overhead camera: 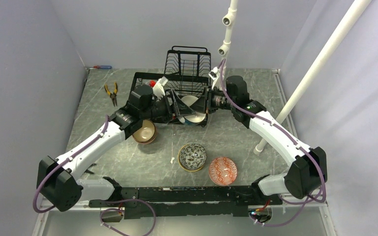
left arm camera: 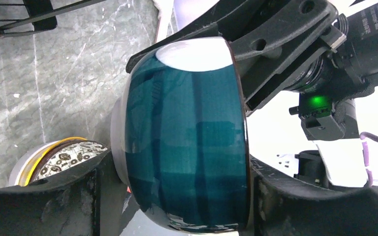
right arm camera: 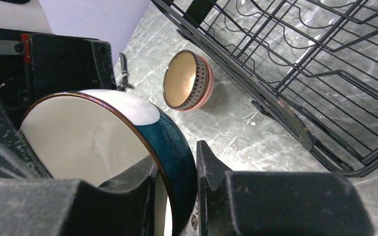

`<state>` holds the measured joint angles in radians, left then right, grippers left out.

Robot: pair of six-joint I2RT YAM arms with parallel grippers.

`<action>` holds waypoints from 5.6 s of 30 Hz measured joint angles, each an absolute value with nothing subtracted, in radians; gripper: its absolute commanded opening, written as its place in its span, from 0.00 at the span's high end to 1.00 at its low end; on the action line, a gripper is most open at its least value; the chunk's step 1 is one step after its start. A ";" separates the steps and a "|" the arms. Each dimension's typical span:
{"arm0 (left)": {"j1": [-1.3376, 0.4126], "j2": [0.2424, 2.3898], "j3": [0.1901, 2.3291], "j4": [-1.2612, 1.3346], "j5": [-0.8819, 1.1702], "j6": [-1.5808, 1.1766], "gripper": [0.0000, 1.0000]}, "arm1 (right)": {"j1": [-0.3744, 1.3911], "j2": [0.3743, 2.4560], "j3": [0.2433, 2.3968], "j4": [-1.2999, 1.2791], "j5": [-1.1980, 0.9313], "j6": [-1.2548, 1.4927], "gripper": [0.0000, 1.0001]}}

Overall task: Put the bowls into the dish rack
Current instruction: Pick up the bowl from the center of the board, then adjust the dish rack at the center of the board, then turn the bowl upside down on the dish rack.

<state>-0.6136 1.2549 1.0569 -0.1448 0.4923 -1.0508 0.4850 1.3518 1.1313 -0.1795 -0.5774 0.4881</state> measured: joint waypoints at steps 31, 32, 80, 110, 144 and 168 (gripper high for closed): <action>-0.617 1.224 1.129 -0.432 0.416 -0.935 0.97 | 0.352 1.211 1.104 -0.023 -0.688 0.612 0.00; -0.617 1.224 1.156 -0.450 0.413 -0.923 0.97 | 0.345 1.196 1.104 -0.028 -0.685 0.609 0.00; -0.608 1.478 1.950 -1.009 -0.242 -0.437 0.97 | 0.382 1.431 1.216 -0.162 -0.577 0.533 0.46; -0.609 1.833 2.142 -0.976 -0.342 -0.181 0.97 | 0.222 1.317 1.061 -0.082 -0.746 0.582 0.22; -0.704 1.997 2.205 -0.974 -0.592 -0.026 0.98 | 0.220 1.274 1.027 -0.089 -0.751 0.577 0.21; -0.745 1.995 2.158 -0.972 -0.675 0.033 0.64 | 0.218 1.274 1.014 -0.112 -0.742 0.565 0.21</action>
<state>-0.7448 1.9949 2.1582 -0.9722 -0.6746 0.0330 0.2176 1.2743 1.0138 -0.1123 -0.7418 0.5652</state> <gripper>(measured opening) 0.666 0.792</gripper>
